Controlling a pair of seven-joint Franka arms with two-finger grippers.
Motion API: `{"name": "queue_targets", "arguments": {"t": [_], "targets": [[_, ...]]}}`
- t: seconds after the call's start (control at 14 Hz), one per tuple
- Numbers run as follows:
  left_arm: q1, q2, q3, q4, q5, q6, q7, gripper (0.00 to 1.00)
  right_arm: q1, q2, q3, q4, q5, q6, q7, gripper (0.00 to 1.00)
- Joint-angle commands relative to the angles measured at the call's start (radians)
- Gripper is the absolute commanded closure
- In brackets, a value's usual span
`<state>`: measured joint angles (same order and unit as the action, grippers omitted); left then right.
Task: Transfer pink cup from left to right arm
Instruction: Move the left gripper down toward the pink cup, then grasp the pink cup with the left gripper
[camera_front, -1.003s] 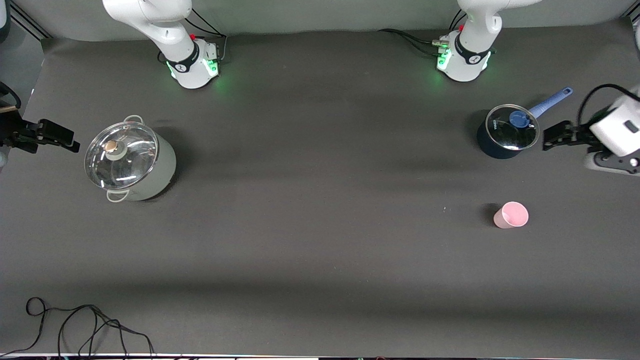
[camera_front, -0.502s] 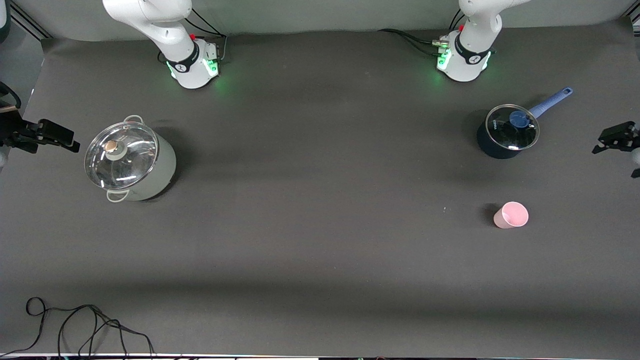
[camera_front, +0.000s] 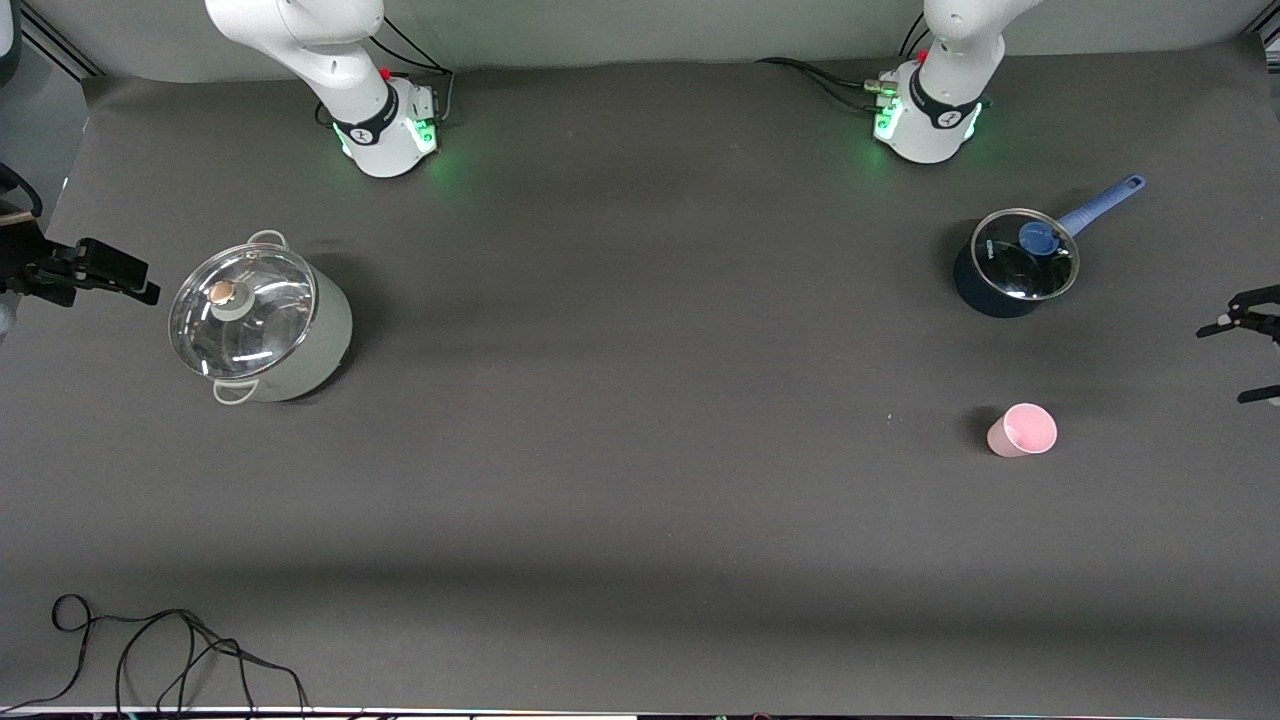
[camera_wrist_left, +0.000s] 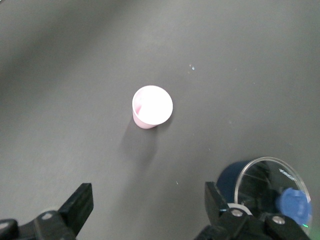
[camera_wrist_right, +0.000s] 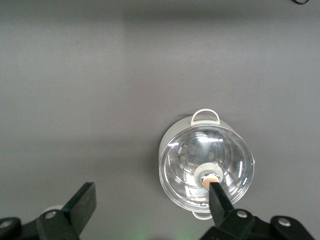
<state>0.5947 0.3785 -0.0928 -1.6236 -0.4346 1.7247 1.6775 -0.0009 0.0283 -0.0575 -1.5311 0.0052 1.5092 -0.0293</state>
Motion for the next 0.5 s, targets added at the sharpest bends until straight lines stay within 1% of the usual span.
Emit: {"name": "queue_targets", "arguments": {"t": [0.0,0.14,0.29,0.43], "targets": [[0.052,0.107,-0.011,0.037,-0.134,-0.019,0.199,0.01,-0.002,-0.005,0.002,0.0,0.019,0.0,0.02,0.0],[0.094,0.201,-0.015,0.04,-0.22,-0.025,0.319,0.04,-0.002,-0.004,0.002,0.0,0.019,0.002,0.02,0.0],[0.103,0.301,-0.015,0.065,-0.301,-0.031,0.454,0.04,-0.002,-0.005,0.002,0.0,0.019,0.006,0.02,0.0],[0.106,0.361,-0.015,0.064,-0.361,-0.031,0.554,0.03,-0.002,-0.005,0.002,0.0,0.019,0.006,0.022,0.0]]}}
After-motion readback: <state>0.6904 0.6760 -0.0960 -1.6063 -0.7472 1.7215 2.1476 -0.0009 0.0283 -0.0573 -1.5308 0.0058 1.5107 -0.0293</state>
